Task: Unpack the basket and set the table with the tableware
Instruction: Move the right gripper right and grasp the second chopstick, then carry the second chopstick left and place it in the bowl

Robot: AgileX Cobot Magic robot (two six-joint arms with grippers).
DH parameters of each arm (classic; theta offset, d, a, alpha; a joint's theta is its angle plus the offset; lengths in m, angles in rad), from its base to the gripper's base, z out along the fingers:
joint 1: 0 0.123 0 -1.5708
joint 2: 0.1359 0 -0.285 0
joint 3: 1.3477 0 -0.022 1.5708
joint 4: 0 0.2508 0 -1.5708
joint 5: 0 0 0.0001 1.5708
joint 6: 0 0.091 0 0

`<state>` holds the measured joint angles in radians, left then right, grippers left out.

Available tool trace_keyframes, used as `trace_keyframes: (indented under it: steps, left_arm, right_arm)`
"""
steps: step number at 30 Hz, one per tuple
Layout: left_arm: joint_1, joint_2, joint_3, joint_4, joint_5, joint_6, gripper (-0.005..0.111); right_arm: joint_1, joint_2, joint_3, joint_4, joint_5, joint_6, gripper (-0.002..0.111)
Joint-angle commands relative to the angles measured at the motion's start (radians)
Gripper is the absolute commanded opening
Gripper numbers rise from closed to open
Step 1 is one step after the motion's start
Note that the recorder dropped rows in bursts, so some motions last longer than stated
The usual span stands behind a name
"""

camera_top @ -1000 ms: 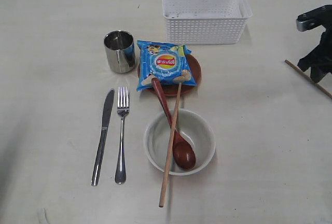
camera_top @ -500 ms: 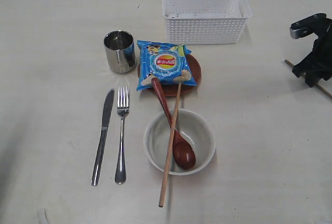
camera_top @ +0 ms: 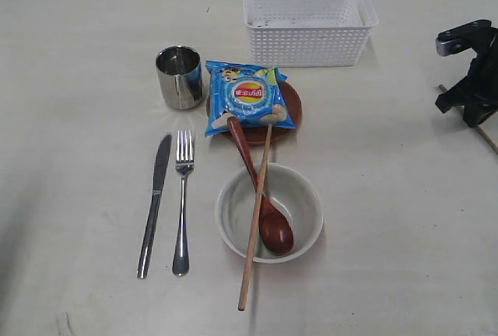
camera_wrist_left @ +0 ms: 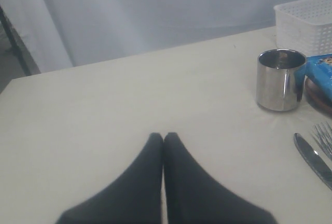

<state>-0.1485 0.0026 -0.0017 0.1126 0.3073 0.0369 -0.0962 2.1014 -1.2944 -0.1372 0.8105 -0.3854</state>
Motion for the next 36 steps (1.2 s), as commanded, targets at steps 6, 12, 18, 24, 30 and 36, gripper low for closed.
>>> trace_keyframes:
  steps: [6, 12, 18, 24, 30, 36]
  left_arm:
    - [0.005, -0.003, 0.002, -0.012, -0.008, -0.003, 0.0]
    - [0.005, -0.003, 0.002, -0.012, -0.008, -0.003, 0.0]
    - [0.005, -0.003, 0.002, -0.012, -0.008, -0.003, 0.0]
    - [0.005, -0.003, 0.002, -0.012, -0.008, -0.003, 0.0]
    - [0.005, -0.003, 0.002, -0.012, -0.008, -0.003, 0.0]
    - [0.005, -0.003, 0.002, -0.012, -0.008, -0.003, 0.0]
  right_arm:
    - [-0.001, -0.098, 0.016, 0.259, 0.146, 0.072, -0.001]
    - [-0.001, -0.22, 0.016, 0.502, 0.278, 0.109, -0.001]
    - [0.062, -0.36, 0.058, 0.586, 0.371, 0.282, -0.001]
    - [0.301, -0.426, 0.277, 0.636, 0.272, 0.45, -0.001]
    - [0.566, -0.422, 0.336, 0.798, -0.018, 0.498, -0.001]
    - [0.646, -0.36, 0.336, 0.798, -0.091, 0.569, -0.001]
